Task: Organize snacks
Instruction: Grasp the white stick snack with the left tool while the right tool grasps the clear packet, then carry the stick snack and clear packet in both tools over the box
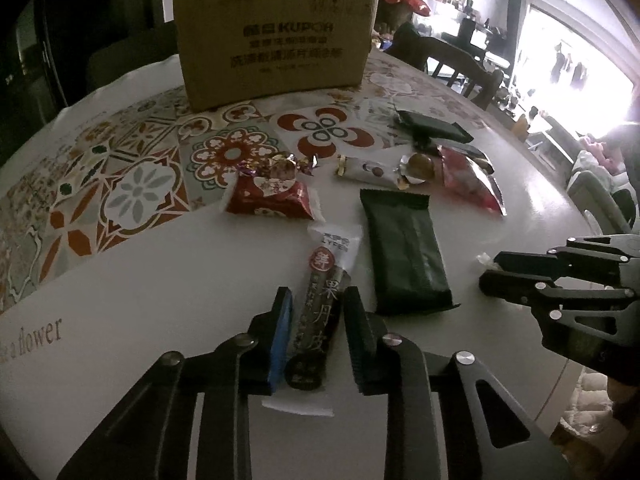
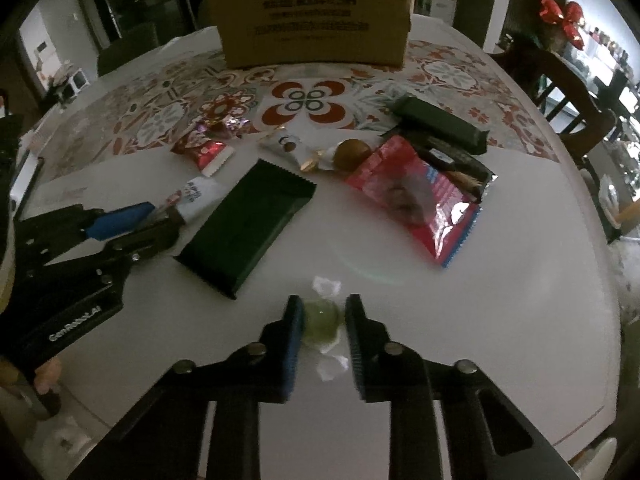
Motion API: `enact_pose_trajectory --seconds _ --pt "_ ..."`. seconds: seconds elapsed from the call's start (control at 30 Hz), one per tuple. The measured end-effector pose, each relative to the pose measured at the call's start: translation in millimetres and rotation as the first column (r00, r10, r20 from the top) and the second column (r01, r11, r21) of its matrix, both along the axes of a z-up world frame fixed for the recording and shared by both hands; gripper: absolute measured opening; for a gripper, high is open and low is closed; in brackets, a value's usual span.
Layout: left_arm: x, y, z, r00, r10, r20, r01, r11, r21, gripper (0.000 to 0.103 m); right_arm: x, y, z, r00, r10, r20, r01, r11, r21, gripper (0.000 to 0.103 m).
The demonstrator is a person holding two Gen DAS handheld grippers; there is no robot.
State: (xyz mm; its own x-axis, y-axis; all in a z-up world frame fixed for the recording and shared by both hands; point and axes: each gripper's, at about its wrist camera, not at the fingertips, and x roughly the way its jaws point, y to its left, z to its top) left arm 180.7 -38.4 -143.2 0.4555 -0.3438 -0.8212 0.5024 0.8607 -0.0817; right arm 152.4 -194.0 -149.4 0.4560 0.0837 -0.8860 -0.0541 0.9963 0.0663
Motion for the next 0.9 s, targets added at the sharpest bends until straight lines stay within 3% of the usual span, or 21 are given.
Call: enact_pose_trajectory --seconds 0.3,0.9 --pt "-11 1 11 1.000 0.027 0.013 -0.026 0.999 -0.018 0.022 -2 -4 6 0.999 0.000 0.032 -0.001 0.999 0.036 0.020" --pt "-15 0 77 0.980 0.169 0.101 -0.154 0.978 -0.141 0.022 4 -15 66 0.961 0.034 0.274 -0.066 0.992 0.106 0.020"
